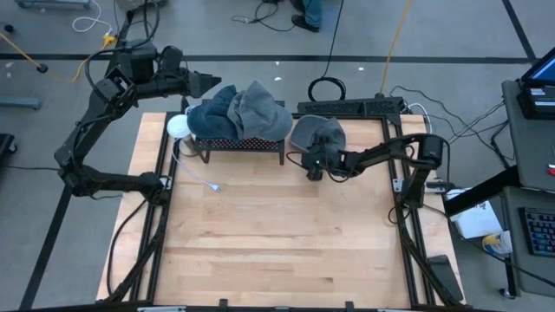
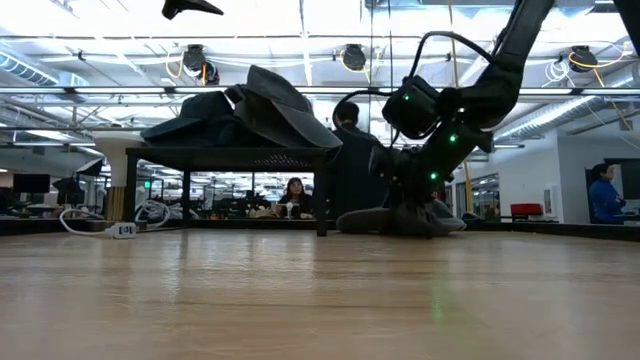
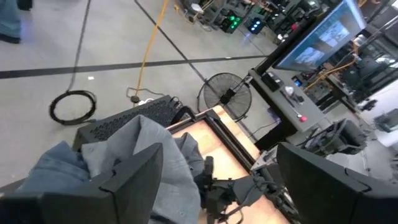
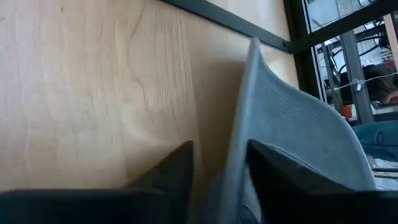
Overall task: Pick & Place hat
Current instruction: Stack the gray cap on the other gray cap on the shelf
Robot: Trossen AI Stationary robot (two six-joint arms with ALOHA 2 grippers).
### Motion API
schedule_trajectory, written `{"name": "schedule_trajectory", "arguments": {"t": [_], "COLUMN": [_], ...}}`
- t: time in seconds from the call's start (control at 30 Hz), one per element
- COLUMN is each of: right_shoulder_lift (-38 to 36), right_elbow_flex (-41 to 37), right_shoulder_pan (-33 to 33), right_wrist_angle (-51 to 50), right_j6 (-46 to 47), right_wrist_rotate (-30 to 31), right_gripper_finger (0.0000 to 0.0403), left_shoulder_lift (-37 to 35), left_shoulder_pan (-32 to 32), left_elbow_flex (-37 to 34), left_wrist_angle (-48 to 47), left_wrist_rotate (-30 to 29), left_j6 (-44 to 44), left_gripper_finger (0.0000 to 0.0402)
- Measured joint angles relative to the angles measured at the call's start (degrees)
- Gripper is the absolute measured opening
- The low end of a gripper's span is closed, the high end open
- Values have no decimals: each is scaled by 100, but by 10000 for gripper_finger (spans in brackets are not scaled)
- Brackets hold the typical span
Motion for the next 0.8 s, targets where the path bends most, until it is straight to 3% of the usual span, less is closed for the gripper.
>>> {"name": "schedule_trajectory", "arguments": {"t": [0.13,0.2,0.37,0.6,0.8], "right_shoulder_lift": [-99,-165,-668,-2141,-3531], "right_elbow_flex": [-4,-2,-4,-11,-11], "right_shoulder_pan": [135,240,616,1451,2254], "right_wrist_angle": [-175,-281,-1129,-2852,-3581], "right_j6": [-16,-8,313,1494,2489], "right_wrist_rotate": [344,561,1027,1011,849], "right_gripper_finger": [35,14,10,7,7], "left_shoulder_lift": [0,0,2,2,2], "left_shoulder_pan": [0,0,0,0,0], "left_elbow_flex": [0,0,0,0,0], "left_wrist_angle": [82,82,225,756,1078], "left_wrist_rotate": [66,75,196,258,261], "left_j6": [-31,4,-23,-31,-29], "left_gripper_finger": [319,319,319,319,319]}}
